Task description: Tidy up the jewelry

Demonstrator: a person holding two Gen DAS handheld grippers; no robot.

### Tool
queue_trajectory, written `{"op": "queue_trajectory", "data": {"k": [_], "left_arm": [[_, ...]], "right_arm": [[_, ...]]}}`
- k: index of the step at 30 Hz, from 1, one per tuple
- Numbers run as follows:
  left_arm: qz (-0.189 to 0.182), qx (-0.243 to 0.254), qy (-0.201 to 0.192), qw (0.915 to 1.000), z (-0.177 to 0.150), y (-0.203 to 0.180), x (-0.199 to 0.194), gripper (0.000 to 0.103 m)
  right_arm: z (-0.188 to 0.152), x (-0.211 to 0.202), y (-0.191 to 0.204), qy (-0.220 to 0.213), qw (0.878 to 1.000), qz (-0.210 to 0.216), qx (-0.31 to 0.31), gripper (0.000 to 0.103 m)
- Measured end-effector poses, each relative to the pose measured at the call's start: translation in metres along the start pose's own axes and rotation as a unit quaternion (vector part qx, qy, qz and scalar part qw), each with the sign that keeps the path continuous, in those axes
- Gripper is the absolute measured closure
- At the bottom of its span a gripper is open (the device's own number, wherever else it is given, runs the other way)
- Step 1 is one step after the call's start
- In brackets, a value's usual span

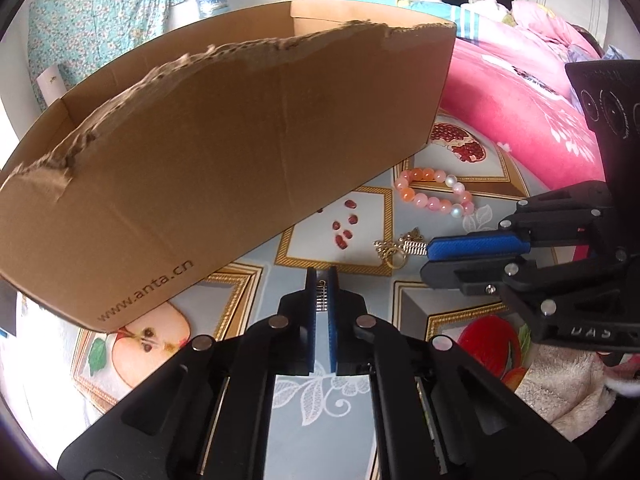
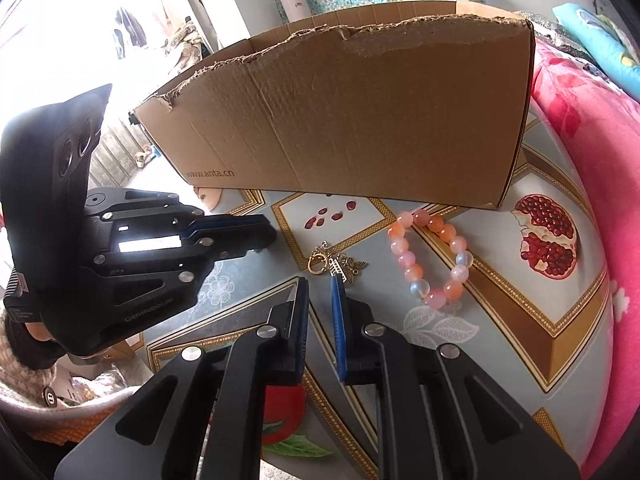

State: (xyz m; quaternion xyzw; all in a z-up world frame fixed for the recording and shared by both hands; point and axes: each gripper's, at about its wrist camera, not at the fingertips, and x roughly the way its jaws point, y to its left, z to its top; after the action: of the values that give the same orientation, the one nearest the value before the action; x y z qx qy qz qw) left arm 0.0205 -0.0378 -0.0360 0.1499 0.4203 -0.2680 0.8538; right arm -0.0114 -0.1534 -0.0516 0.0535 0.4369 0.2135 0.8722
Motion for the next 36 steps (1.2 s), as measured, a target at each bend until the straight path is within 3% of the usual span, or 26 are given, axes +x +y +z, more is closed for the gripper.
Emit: {"op": "queue_trajectory", "data": {"k": [5,12,23,25,36], "left_arm": [[0.005,-0.021,-0.002,0.9998,-0.006,0.009,-0.004,0.099],[0.014,-0.035,-0.005,0.9993,-0.011,0.016,-0.008,0.099],[0.022,-0.042,-0.008,0.9988,-0.017,0.019,-0.012,0.099],[0.021,-0.045,-0.011,0.9987,-0.017,0.019,-0.012,0.099],[0.018,-0.049,-0.019,0.9985,-0.023,0.023,-0.016,0.099]], "right_arm": [[0.008,0.002,-0.002,-0.003,1.0,-0.03,-0.006,0.091],[0.009,-0.004,0.002,-0.008,0.999,-0.038,-0.033,0.091],[0.018,0.011,0.015,0.027,0.991,-0.065,-0.11,0.094],[0.017,0.01,0.017,0.029,0.992,-0.063,-0.108,0.098],[0.01,-0.009,0.005,0.007,0.999,-0.028,-0.035,0.099]]}}
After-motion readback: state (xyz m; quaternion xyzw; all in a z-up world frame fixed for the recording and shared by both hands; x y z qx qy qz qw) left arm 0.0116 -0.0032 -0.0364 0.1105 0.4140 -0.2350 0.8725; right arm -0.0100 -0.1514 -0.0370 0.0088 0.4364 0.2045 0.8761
